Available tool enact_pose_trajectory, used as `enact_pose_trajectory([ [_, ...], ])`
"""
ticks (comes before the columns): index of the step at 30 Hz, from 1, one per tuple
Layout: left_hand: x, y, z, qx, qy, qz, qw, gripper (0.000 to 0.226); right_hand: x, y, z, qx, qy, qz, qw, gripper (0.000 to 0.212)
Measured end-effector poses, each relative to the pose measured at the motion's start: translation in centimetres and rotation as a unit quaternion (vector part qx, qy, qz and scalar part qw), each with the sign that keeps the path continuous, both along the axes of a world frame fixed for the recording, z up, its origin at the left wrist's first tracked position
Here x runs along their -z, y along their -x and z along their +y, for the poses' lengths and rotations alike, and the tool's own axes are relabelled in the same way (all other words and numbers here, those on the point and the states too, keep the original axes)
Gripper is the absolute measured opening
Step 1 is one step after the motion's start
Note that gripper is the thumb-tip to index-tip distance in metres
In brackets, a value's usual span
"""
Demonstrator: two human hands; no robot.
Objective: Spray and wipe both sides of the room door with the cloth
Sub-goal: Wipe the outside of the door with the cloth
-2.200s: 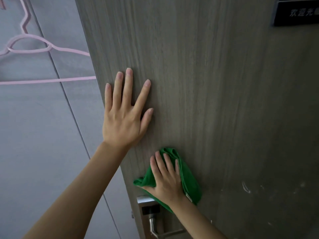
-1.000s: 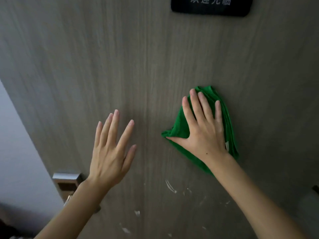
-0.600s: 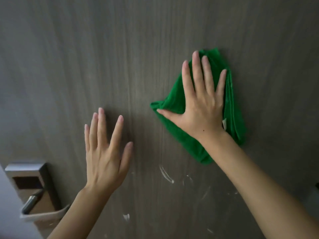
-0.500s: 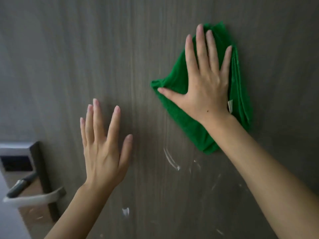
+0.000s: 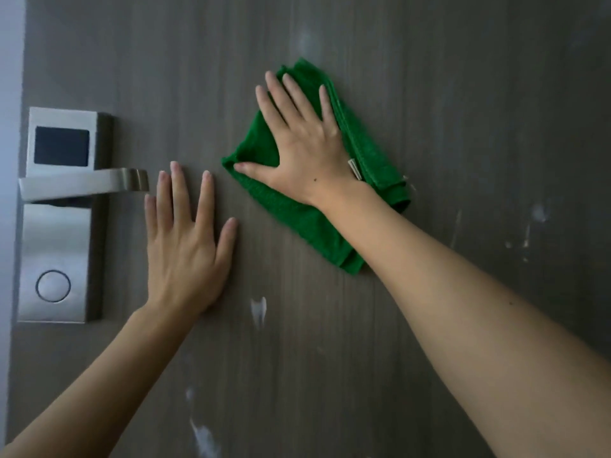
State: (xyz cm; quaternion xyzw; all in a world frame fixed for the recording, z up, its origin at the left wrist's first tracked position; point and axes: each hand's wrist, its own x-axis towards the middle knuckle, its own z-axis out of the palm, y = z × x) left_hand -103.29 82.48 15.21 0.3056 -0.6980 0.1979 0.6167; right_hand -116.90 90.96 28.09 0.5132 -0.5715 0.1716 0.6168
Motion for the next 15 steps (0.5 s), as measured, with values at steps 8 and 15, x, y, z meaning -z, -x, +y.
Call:
enact_pose_trajectory([
  [8,0.1,0.0,-1.1,-0.019,0.017,-0.016,1.000,0.070,1.4,1.6,1.3,0.014,-0.060,0.070,0.996,0.100],
  [15,0.2,0.0,-1.2,-0.018,0.022,-0.021,0.999,0.069,-2.3,4.1,3.0,0.045,0.057,-0.084,0.994,0.095],
])
